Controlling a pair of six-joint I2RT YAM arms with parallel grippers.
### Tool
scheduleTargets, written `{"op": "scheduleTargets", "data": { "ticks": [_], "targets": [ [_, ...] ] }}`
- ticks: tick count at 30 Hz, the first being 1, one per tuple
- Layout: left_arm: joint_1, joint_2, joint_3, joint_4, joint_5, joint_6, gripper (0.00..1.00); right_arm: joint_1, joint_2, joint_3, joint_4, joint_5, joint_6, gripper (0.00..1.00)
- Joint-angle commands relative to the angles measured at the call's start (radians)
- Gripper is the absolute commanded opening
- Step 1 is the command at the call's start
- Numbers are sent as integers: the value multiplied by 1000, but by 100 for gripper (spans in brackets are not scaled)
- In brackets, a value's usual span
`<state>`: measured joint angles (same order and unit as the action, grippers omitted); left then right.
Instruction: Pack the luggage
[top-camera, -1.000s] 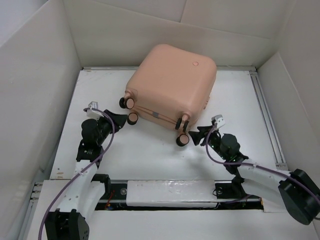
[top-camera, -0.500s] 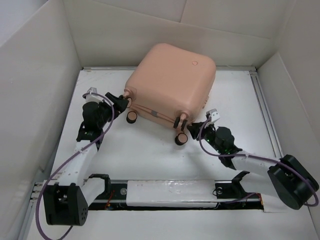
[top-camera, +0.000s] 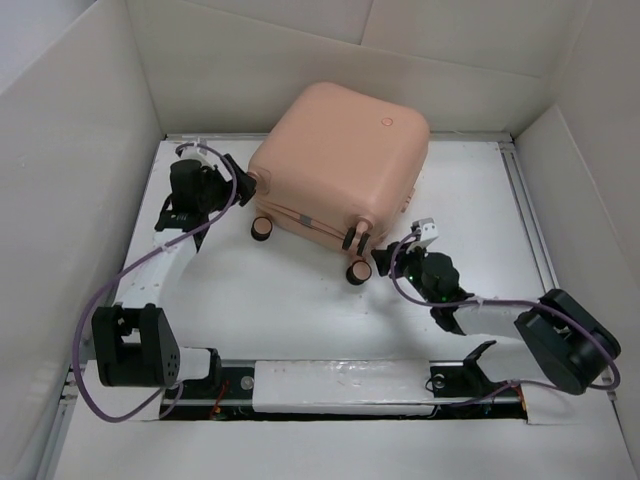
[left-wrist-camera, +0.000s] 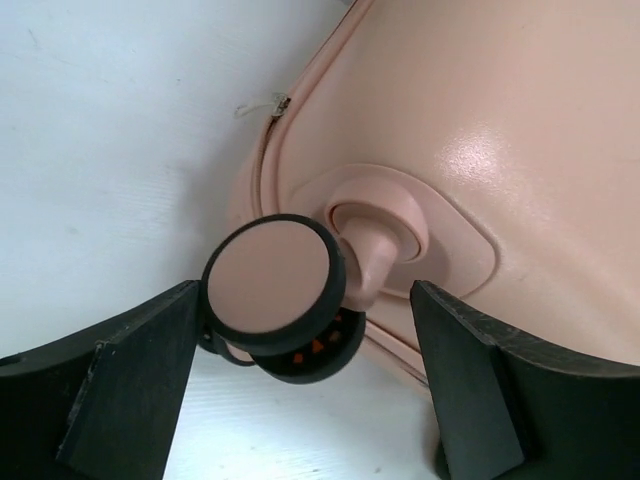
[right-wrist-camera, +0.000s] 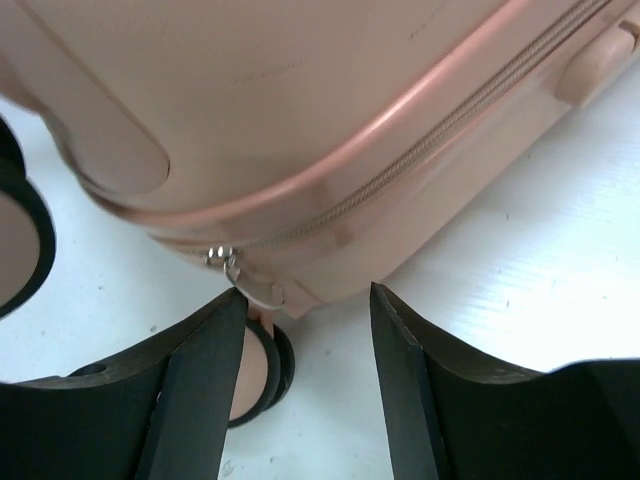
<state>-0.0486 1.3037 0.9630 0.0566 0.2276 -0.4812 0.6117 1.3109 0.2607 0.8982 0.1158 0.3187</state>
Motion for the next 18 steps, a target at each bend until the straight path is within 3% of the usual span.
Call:
{"op": "scheduleTargets", "data": {
  "ticks": [1,7,12,18],
  "targets": [
    [0,8,100,-29,-29,167,79,25,-42,-34,56,56,28,59],
    [0,42,102,-17,-129,245,79,83,-116,-80,35,42,39,63],
    [0,57,46,46,-12,283,79,83,-139,-58,-19,62,39,71],
    [0,118,95,46,136,283,73,83,-105,-37,-28,71,29,71]
  ]
}}
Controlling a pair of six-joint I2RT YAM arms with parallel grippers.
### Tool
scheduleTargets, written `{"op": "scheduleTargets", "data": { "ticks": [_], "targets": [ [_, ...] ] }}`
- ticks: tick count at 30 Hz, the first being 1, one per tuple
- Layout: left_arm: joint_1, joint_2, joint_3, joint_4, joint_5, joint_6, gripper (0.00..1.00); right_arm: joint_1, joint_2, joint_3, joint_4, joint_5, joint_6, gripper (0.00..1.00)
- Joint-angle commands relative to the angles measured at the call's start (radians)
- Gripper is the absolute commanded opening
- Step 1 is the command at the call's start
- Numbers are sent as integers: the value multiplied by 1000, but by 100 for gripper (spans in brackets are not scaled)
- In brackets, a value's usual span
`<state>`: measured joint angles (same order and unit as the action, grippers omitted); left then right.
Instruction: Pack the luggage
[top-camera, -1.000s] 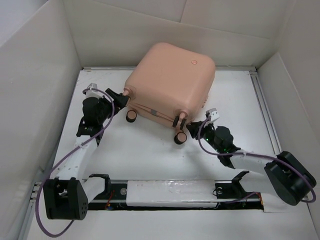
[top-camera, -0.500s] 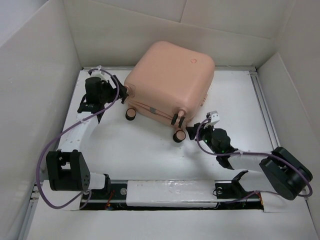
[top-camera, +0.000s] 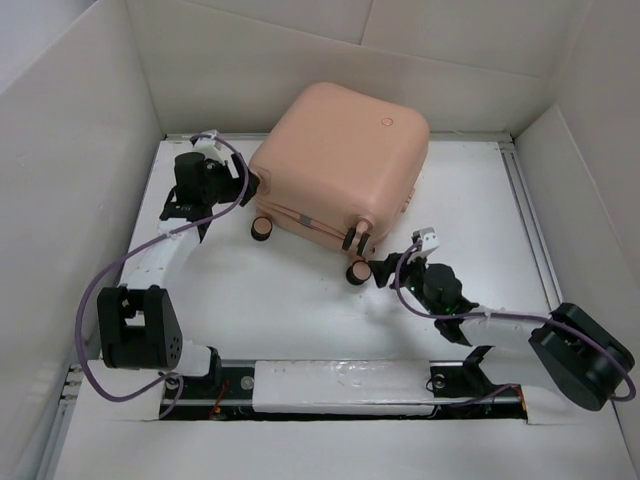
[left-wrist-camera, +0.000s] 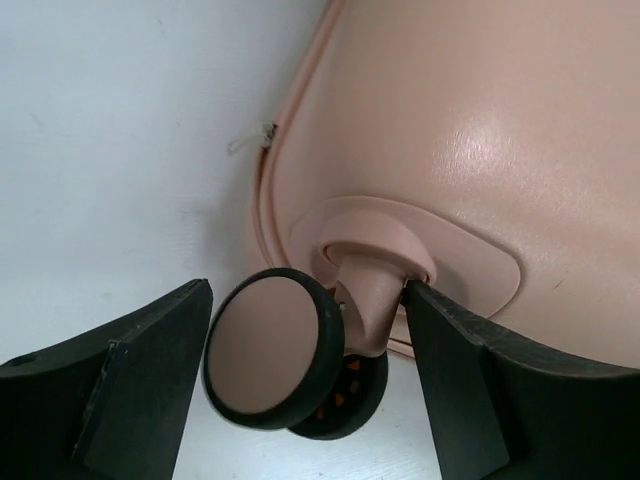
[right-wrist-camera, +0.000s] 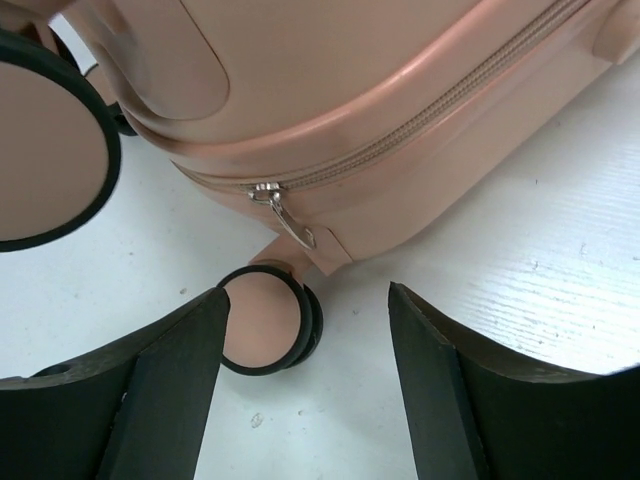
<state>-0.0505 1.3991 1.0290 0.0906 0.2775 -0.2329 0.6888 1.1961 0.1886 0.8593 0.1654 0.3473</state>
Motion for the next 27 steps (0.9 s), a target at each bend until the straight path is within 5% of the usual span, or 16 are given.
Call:
{"op": "scheduleTargets", "data": {
  "ticks": [1,8,13,18,27],
  "targets": [
    [1,34,29,12,98,35,71,6,19,35,21,22,1,70],
    [-61,89,54,0,134,75,49,15,30,35,41,13,1,70],
    [-81,110,79,-9,144,41,0,15,60,58,41,13,1,70],
    [-81,25,5,37,210,-103,0,6,49,68,-3,23,-8,69],
    [-178,-368,-225,66,144,-313,0,-31,-1,58,-39,126,-13,68]
  ]
}}
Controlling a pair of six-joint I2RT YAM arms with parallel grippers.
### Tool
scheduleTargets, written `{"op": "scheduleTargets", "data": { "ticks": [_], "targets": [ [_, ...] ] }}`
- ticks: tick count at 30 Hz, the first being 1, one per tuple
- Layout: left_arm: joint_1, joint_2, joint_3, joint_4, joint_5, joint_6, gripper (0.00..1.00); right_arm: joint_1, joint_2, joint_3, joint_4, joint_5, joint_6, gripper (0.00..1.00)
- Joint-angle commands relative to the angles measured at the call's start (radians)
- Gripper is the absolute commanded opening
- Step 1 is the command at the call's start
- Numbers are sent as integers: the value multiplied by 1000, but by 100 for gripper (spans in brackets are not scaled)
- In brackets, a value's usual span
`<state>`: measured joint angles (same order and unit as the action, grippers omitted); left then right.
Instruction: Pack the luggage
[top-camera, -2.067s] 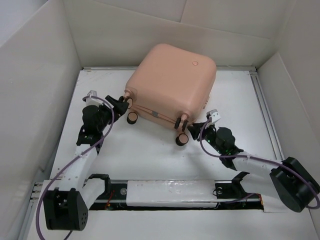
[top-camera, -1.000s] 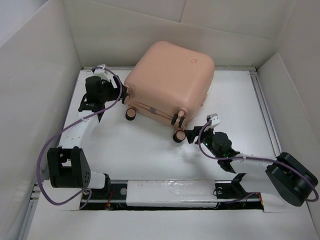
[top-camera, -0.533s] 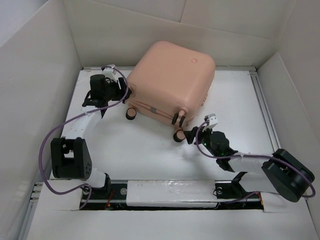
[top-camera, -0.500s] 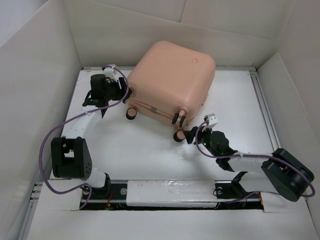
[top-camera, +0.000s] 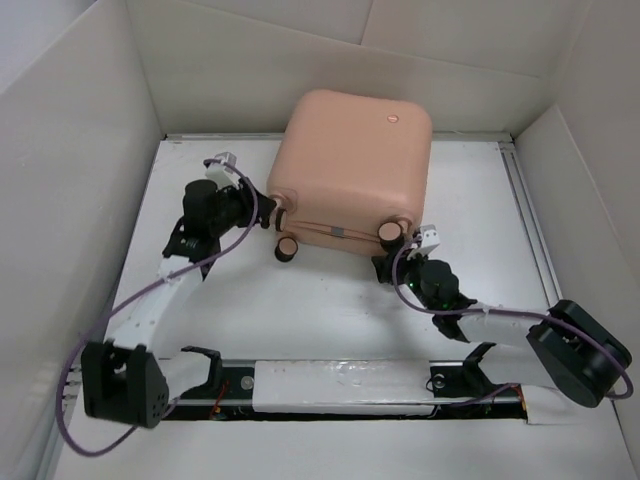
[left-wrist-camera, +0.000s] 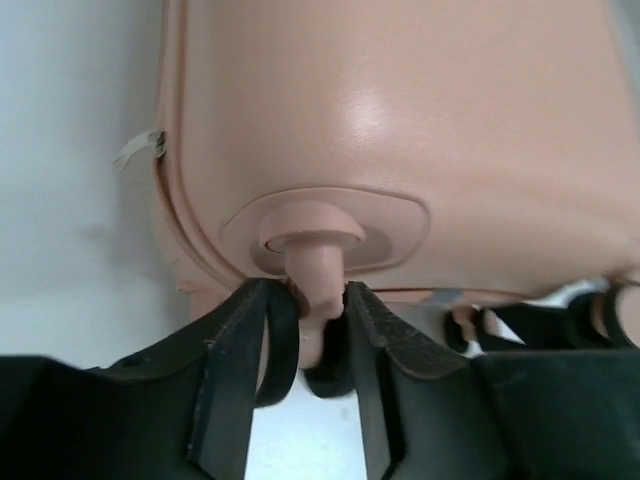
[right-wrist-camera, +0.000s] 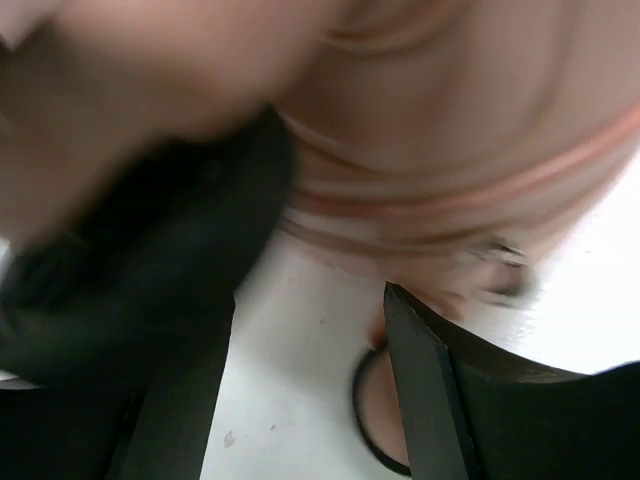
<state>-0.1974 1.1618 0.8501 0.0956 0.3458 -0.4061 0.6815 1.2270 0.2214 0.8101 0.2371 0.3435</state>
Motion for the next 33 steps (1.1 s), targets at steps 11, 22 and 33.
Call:
{"op": "scheduleTargets", "data": {
  "ticks": [11,22,33],
  "targets": [
    [-31,-352,-212,-26,-37,-172,5,-65,-126,-28,-55,28,84,61],
    [-31,-229,-21,-106,-41,-70,95,-43,-187,-56,-83,65,140,68],
    [-120,-73,50,-163,-154,-30,91,-43,-435,-57,-365,149,239,70]
  ]
}}
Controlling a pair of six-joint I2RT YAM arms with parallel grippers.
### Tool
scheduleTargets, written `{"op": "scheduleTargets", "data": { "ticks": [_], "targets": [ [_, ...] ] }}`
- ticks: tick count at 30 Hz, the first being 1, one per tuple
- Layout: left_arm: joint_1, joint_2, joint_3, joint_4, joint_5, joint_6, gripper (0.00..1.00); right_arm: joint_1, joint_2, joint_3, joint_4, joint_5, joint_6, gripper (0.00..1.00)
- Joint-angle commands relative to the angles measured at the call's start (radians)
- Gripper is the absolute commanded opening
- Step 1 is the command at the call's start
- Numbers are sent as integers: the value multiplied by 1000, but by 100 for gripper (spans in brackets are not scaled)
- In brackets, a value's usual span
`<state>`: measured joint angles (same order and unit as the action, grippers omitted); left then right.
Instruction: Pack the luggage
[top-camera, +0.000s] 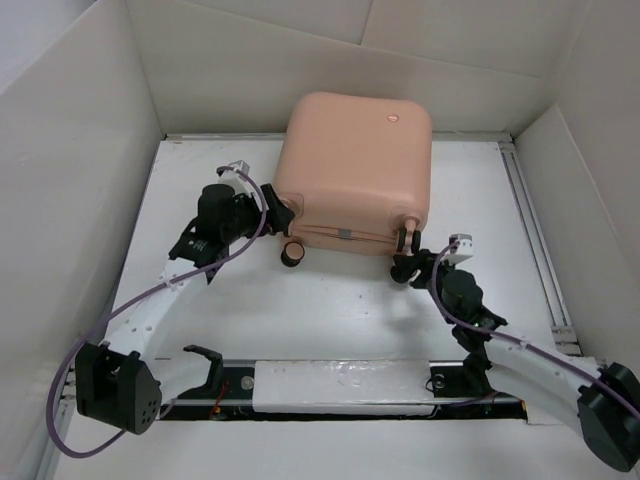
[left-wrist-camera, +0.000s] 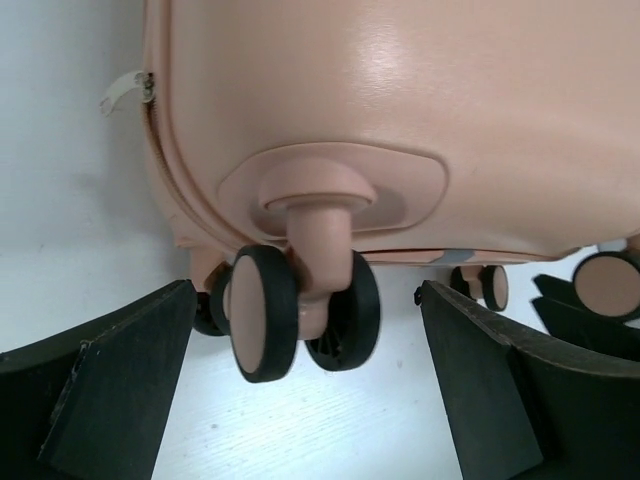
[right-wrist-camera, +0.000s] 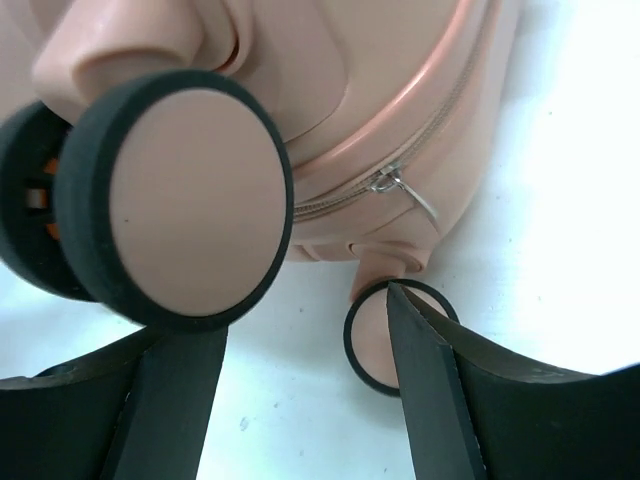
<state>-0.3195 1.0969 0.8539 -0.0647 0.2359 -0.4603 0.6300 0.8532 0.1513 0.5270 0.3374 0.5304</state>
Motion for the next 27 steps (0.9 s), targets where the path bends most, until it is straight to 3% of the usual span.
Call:
{"op": "scheduleTargets", "data": {
  "ticks": [1,4,7,11,16,17,20,21,23,27],
  "targets": [
    [2,15,37,-3,-44,25,91,8,-113,13,-143,49,68,70],
    [-27,53,37,-3,-44,34,89,8,-192,-8,-206,78,118,71],
    [-104,90,97,-29,-180,44,88,8,-241,-9,-260,90,148,71],
    [-133,136,131,-41,-224,35,80,-13,-203,34,-260,55,116,62],
    [-133,156,122,-41,-204,26,55,-38,-59,66,-138,14,-13,52],
    [-133,156,113,-32,-204,17,43,-56,-43,76,-137,5,-13,52],
    [-133,166,112,-32,-195,17,21,-121,1,109,-117,-38,-67,56],
    [-133,166,112,-43,-195,17,4,-140,13,123,-117,-79,-79,59],
    [-133,156,112,-43,-195,6,0,-182,35,123,-79,-142,-116,65],
    [-133,80,112,-21,-159,-26,0,-309,35,93,23,-280,-129,61]
  ]
}}
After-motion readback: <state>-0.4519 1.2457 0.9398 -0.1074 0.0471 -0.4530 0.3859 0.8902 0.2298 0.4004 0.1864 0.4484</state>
